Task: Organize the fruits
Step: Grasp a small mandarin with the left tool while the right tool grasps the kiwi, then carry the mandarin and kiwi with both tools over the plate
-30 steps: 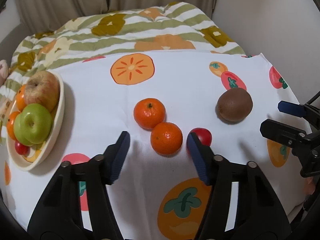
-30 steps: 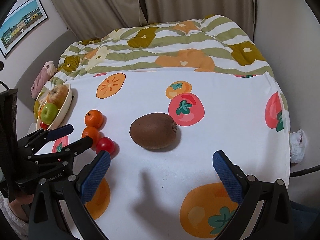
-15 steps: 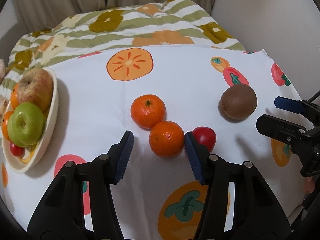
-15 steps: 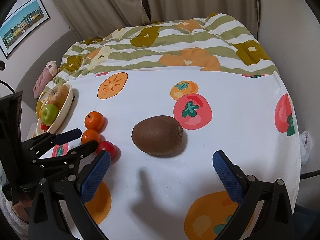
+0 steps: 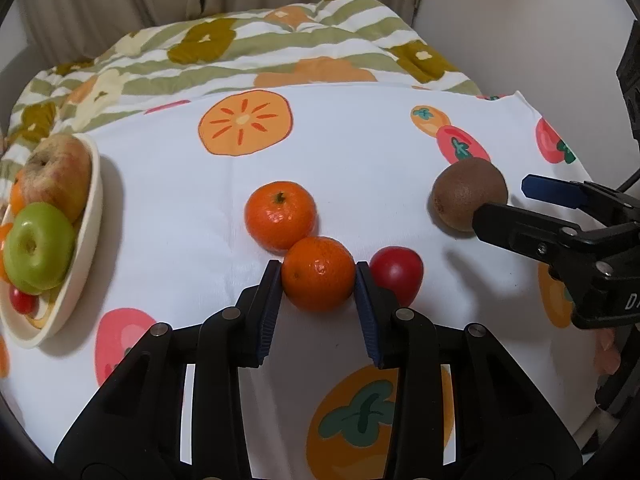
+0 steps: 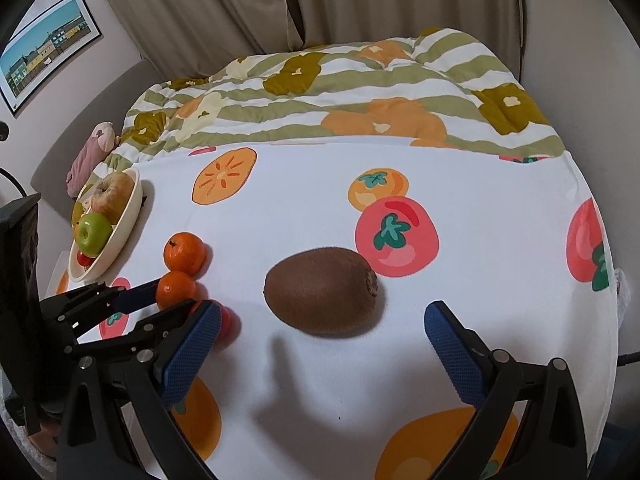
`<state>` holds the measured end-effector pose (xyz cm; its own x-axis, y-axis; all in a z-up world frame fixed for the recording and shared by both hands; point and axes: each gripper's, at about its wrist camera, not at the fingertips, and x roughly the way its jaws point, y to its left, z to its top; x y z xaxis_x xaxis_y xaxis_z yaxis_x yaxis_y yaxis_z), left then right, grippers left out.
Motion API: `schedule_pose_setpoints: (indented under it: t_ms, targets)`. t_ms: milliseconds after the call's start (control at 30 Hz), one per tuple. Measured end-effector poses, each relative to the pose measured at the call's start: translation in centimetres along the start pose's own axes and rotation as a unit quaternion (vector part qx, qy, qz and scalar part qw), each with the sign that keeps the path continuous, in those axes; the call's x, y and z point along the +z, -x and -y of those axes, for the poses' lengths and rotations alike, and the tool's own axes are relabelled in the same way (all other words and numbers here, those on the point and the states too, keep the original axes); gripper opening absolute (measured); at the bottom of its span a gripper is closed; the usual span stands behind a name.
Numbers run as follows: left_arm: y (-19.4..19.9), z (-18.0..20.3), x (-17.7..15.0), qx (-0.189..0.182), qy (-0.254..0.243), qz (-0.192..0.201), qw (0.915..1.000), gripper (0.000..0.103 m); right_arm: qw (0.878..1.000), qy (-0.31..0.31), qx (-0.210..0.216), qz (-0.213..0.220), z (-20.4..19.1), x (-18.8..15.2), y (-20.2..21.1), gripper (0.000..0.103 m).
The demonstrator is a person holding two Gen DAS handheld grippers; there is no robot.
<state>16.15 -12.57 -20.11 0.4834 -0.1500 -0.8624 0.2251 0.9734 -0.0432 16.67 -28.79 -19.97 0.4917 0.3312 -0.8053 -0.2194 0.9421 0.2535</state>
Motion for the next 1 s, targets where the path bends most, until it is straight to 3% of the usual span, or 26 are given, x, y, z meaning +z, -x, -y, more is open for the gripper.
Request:
schedule_pose_setpoints:
  t_ms: [133, 267, 667, 800, 1000]
  targets:
    - [0.3, -0.2, -0.4, 0.008, 0.005, 0.001, 1.0, 0.04, 1.0, 0.002, 0.001, -0.002, -0.2, 0.2, -0.7, 0.098]
    - [0.5, -0.3, -0.7, 0.014, 0.008, 0.001, 0.9999, 0.04, 1.0, 0.003, 0.001, -0.005, -0.2, 0.2, -1.4, 0.087]
    - [1.4, -2.5, -1.5, 0.04, 0.035, 0.0, 0.9986, 0.04, 1.0, 0.017, -0.015, -0.003, -0.5, 0.4, -2.6, 0.076]
    - [1.6, -3.5, -1.8, 0.048, 0.049, -0.001, 0.9976, 0.04, 0.999, 0.035, -0.036, 0.006, -1.0, 0.4, -3.0, 0.064]
    - [2.5, -4.3, -2.1, 0.053, 0.065, 0.002, 0.9965, 0.04, 0.998, 0.042, -0.038, 0.011, -1.2, 0.4, -2.6, 0.061]
